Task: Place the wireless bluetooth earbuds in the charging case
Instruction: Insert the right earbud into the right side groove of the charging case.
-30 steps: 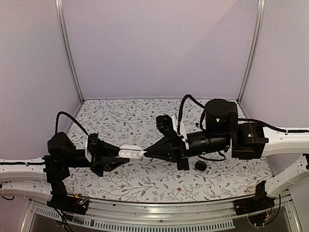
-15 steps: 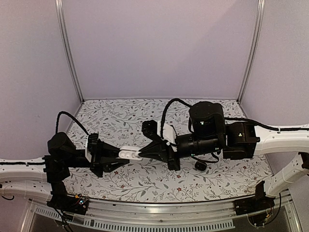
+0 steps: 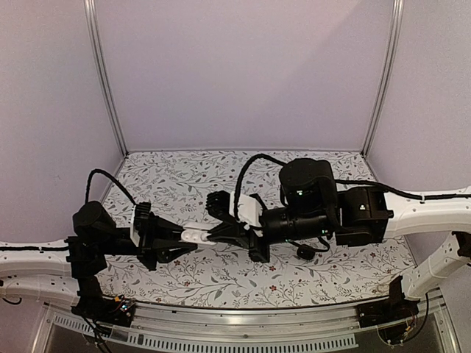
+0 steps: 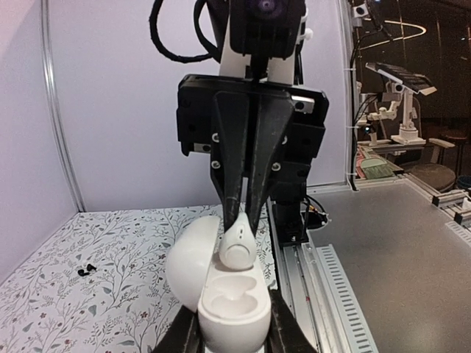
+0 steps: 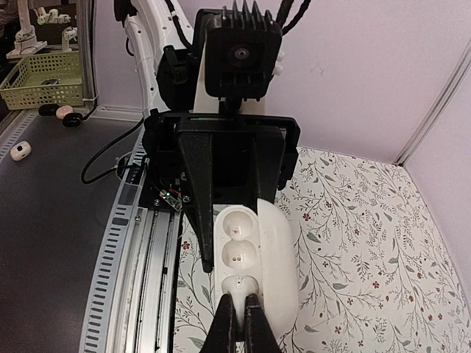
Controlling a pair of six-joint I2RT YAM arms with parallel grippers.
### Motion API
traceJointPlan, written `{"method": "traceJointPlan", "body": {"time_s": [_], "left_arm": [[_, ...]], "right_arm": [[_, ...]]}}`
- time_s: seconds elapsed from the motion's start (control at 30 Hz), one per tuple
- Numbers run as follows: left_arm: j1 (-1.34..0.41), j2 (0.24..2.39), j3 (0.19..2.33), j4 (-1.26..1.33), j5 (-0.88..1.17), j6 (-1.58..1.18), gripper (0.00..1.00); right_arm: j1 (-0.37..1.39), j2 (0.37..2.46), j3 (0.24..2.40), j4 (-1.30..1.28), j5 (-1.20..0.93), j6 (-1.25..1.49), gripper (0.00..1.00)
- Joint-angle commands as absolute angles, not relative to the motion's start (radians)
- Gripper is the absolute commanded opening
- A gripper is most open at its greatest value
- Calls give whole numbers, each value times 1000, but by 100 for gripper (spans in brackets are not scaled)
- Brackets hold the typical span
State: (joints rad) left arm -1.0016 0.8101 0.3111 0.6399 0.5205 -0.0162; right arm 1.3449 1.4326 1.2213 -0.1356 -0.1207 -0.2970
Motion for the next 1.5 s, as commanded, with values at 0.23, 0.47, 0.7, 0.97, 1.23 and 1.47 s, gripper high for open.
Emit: {"method": "traceJointPlan", "body": {"time_s": [0.23, 0.47, 0.7, 0.97, 1.23, 1.47], "left_arm": [[-1014, 803, 329, 655, 541, -25, 0], [-1011, 813, 336, 660, 534, -25, 0], [-1004, 814, 333, 662, 521, -31, 0], [-1001, 825, 340, 652, 515, -29, 0], [-998, 845, 346, 655, 520, -29, 0], [-997, 844, 347, 658, 518, -31, 0]], "right_arm": [[1362, 1468, 1264, -194, -27, -353, 0], [1366, 1501, 1290, -235, -45, -380, 0], [1366, 1480, 1287, -219, -62, -359, 9], [1365, 1418, 1263, -170, -103, -344, 20], [1366, 1374, 1230, -129, -123, -323, 25], [1365, 1387, 1226, -156, -125, -313, 13]]}}
